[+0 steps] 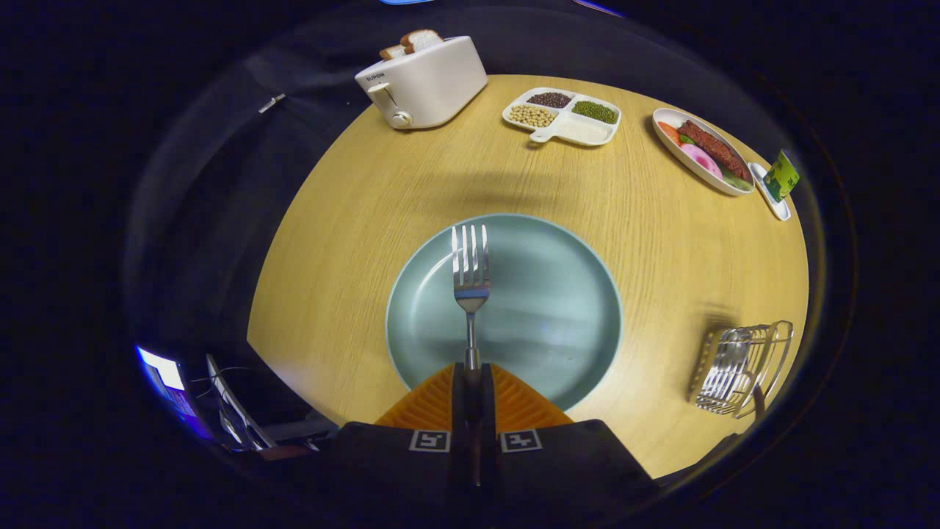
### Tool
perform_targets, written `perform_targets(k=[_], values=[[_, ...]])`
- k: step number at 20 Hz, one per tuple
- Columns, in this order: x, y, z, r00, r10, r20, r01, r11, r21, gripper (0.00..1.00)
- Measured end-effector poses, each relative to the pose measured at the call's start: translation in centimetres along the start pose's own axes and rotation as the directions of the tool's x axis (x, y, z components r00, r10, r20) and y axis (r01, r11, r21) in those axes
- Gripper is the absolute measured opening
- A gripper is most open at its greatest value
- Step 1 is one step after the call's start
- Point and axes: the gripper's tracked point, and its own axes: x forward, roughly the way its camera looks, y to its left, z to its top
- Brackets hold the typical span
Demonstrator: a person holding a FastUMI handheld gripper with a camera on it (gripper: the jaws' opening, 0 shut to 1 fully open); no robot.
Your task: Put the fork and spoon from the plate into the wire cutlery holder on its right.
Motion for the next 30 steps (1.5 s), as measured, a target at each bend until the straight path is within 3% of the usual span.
perform_targets(k=[6,12,18,21,27,30], values=[[-10.3,-8.2,-0.3,0.999,-0.019,-0.051,0.014,0.995,-0.094,0.10],[-15.6,-16.7,-2.4,0.971,-0.132,-0.197,0.101,0.982,-0.162,0.10],[-16.2,-21.4,-5.2,0.871,-0.216,-0.440,0.120,0.964,-0.236,0.10],[-15.6,-22.5,-5.5,0.829,-0.223,-0.513,0.121,0.967,-0.225,0.10],[-15.6,-24.2,-6.7,0.711,-0.265,-0.651,0.113,0.957,-0.267,0.10],[-15.2,-24.1,-6.2,0.704,-0.267,-0.658,0.096,0.954,-0.284,0.10]])
